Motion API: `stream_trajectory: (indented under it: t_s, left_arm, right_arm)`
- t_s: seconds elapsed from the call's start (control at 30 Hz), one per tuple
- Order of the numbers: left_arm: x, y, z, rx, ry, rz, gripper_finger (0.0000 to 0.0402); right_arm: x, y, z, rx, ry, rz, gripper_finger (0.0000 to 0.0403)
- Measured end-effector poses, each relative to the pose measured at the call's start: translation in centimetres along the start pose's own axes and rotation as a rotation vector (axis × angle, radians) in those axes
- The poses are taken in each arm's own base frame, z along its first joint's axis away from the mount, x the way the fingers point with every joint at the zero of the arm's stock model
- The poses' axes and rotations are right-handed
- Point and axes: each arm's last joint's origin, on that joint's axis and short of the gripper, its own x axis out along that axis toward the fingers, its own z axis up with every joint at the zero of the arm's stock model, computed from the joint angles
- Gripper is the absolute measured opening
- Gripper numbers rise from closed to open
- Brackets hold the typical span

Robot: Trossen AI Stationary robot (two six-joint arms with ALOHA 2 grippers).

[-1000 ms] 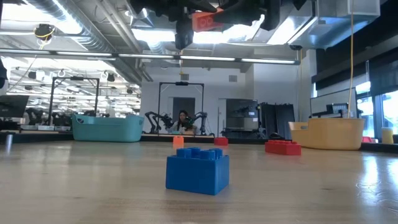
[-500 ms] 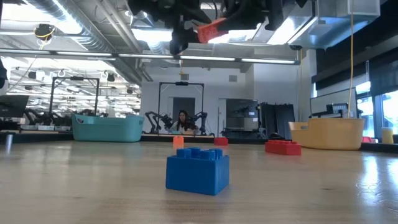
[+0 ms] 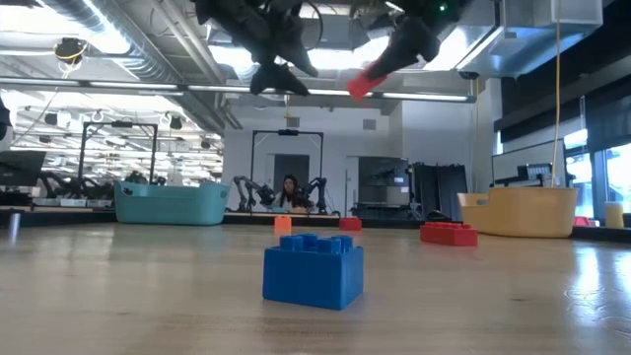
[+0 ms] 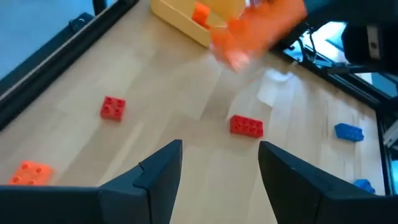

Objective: Sort & place blocks by color
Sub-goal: Put the orange game piece into the yellow bin

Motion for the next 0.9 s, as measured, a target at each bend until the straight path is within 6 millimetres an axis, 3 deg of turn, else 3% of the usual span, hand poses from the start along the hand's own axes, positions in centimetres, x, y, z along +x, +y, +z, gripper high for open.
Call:
stream_trajectory:
  t_s: [0.13,0.43,0.73,0.9]
  left_arm:
    - [-0.2,0.1,0.1,0.027,-0.003,0.001,0.0204]
    - [-0.1,-0.2,0.0,0.081,0.000,-0.012,0.0204]
    - [-0.1,-0.2,0.0,0.107,0.001,-0.014,0.0204]
    - [-0.1,-0.2,0.0,0.107,0.001,-0.014,0.0204]
  right_arm:
    - [0.1,-1.2,-2.1,0.236,0.210,-0.218,0.0095]
    - [-0.5,-4.1,-8.8,0.726,0.677,-0.455,0.0095]
    - [2.1,-2.9,-16.1,0.852,0.906,-0.437,0.0095]
    - [2.7,-1.8,-19.0,0.870,0.976,-0.445,0.0095]
